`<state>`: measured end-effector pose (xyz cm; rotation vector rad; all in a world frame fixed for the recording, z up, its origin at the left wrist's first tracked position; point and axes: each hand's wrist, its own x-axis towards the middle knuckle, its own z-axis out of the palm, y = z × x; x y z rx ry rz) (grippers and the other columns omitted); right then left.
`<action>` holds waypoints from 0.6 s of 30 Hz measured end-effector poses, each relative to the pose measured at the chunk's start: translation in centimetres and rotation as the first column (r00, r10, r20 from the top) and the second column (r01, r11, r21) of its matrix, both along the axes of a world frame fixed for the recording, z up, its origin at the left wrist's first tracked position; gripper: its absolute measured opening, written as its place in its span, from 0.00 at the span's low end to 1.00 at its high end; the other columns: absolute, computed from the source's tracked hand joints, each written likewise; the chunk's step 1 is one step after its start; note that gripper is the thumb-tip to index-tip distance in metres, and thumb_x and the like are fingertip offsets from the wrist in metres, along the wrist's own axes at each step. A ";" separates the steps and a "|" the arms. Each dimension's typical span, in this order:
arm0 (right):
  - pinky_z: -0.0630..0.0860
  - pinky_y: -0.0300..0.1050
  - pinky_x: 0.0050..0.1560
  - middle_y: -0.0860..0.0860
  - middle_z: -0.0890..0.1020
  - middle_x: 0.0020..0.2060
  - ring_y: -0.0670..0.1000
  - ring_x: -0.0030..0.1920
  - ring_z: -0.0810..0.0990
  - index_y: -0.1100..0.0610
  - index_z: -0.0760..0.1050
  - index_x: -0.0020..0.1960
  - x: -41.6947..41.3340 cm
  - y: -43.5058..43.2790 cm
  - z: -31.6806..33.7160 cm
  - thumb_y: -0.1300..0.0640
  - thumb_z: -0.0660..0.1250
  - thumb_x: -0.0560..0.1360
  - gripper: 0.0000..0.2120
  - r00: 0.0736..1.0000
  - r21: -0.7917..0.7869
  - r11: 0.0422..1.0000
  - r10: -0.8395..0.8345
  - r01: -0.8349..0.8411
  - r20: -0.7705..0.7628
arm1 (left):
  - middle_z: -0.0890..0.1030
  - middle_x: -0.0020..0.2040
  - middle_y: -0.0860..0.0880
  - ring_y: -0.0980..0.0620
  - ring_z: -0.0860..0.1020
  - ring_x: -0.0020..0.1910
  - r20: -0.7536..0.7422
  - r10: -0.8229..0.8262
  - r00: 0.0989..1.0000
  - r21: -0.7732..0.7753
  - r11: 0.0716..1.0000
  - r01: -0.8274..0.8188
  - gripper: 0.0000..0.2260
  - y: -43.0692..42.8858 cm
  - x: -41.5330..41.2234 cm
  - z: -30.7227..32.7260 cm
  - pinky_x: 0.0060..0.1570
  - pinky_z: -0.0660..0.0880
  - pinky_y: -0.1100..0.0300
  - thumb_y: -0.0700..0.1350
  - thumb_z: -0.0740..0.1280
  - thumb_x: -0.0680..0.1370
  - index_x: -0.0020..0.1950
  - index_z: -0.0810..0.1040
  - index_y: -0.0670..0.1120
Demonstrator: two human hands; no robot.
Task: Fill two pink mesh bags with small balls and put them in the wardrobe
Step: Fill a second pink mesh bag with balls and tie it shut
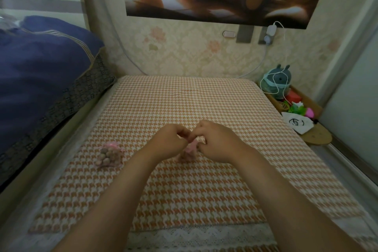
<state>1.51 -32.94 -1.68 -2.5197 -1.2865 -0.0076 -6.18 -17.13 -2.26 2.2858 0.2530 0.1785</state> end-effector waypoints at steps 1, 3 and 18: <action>0.68 0.41 0.44 0.40 0.75 0.54 0.42 0.46 0.73 0.41 0.81 0.55 0.1 0.0 -0.1 0.51 0.66 0.77 0.10 1.000 -0.015 1.000 -0.003 0.003 0.011 | 0.82 0.43 0.59 0.61 0.79 0.42 -0.004 0.006 1.000 0.006 1.000 -0.006 0.11 0.1 0.1 -0.1 0.43 0.74 0.64 0.40 0.66 0.74 0.44 0.82 0.56; 0.68 0.42 0.45 0.41 0.78 0.54 0.43 0.47 0.73 0.42 0.82 0.53 0.2 0.1 -0.2 0.50 0.67 0.77 0.08 1.000 -0.015 1.000 -0.015 0.016 0.018 | 0.83 0.44 0.59 0.60 0.79 0.42 -0.007 0.029 1.000 0.030 0.999 -0.028 0.11 0.1 0.1 -0.3 0.42 0.73 0.63 0.41 0.65 0.73 0.45 0.83 0.57; 0.77 0.47 0.54 0.44 0.80 0.53 0.47 0.52 0.78 0.46 0.80 0.55 2.4 -1.6 -1.8 0.57 0.67 0.76 0.10 0.956 0.035 0.969 -0.235 0.245 -0.176 | 0.82 0.53 0.58 0.60 0.78 0.49 0.011 0.051 0.999 0.114 0.992 -0.052 0.12 1.3 0.5 -1.4 0.50 0.75 0.64 0.48 0.71 0.72 0.56 0.83 0.53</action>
